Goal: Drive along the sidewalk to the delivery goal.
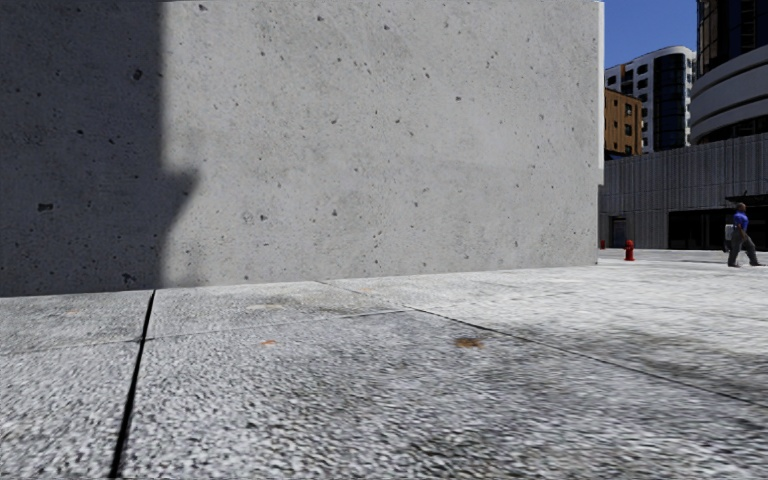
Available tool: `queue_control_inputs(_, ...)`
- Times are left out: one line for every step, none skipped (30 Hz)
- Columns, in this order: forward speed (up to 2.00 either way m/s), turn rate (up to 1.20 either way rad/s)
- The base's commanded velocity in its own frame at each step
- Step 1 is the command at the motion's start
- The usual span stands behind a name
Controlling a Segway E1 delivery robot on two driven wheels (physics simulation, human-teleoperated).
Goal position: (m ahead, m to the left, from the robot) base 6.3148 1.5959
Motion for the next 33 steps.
queue_control_inputs(2.0,0.0)
queue_control_inputs(2.0,0.0)
queue_control_inputs(2.0,0.0)
queue_control_inputs(2.0,0.0)
queue_control_inputs(2.0,0.0)
queue_control_inputs(2.0,0.0)
queue_control_inputs(2.0,0.0)
queue_control_inputs(2.0,0.0)
queue_control_inputs(2.0,0.0)
queue_control_inputs(2.0,0.0)
queue_control_inputs(2.0,0.0)
queue_control_inputs(2.0,0.0)
queue_control_inputs(2.0,0.0)
queue_control_inputs(2.0,0.0)
queue_control_inputs(2.0,0.0)
queue_control_inputs(2.0,0.0)
queue_control_inputs(2.0,0.0)
queue_control_inputs(2.0,0.0)
queue_control_inputs(2.0,0.0)
queue_control_inputs(2.0,0.0)
queue_control_inputs(2.0,0.0)
queue_control_inputs(2.0,0.0)
queue_control_inputs(2.0,0.0)
queue_control_inputs(2.0,0.0)
queue_control_inputs(2.0,0.0)
queue_control_inputs(2.0,0.0)
queue_control_inputs(2.0,0.0)
queue_control_inputs(2.0,0.0)
queue_control_inputs(2.0,0.0)
queue_control_inputs(2.0,0.0)
queue_control_inputs(2.0,0.0)
queue_control_inputs(2.0,0.0)
queue_control_inputs(2.0,0.0)
